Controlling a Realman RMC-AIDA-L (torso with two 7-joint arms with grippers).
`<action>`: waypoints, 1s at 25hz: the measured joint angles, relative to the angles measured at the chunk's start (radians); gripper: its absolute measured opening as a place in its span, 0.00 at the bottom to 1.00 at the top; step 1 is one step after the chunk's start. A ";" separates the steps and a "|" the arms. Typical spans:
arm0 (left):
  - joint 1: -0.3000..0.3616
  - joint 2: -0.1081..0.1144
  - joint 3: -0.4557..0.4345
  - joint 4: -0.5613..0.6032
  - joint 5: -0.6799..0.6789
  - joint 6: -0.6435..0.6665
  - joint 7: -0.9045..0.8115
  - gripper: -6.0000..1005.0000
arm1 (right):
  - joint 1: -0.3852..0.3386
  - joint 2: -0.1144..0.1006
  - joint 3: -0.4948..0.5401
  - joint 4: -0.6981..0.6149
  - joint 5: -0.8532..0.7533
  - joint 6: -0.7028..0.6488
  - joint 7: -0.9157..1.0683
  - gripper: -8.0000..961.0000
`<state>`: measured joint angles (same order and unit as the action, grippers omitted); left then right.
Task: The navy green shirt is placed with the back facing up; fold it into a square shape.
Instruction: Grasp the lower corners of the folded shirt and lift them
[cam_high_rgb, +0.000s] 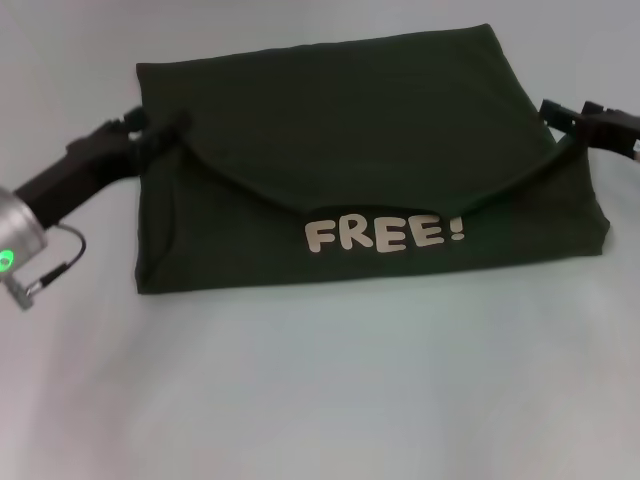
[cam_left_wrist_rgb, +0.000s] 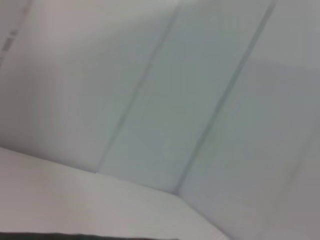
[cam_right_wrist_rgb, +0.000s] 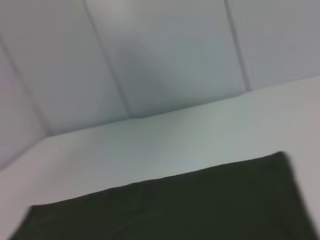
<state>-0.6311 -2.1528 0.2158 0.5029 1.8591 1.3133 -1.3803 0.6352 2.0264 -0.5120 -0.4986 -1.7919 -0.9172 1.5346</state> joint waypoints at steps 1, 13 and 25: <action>0.018 0.000 0.019 0.011 0.001 0.020 0.000 0.71 | -0.023 -0.003 -0.019 -0.022 0.000 -0.045 0.031 0.75; 0.148 -0.011 0.170 0.107 0.131 0.045 0.045 0.90 | -0.154 -0.092 -0.089 -0.077 -0.055 -0.346 0.323 0.82; 0.140 -0.017 0.209 0.055 0.232 -0.151 0.132 0.90 | -0.172 -0.083 -0.083 -0.072 -0.063 -0.331 0.339 0.81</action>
<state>-0.4911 -2.1698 0.4246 0.5581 2.0915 1.1626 -1.2482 0.4634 1.9436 -0.5951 -0.5701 -1.8551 -1.2483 1.8732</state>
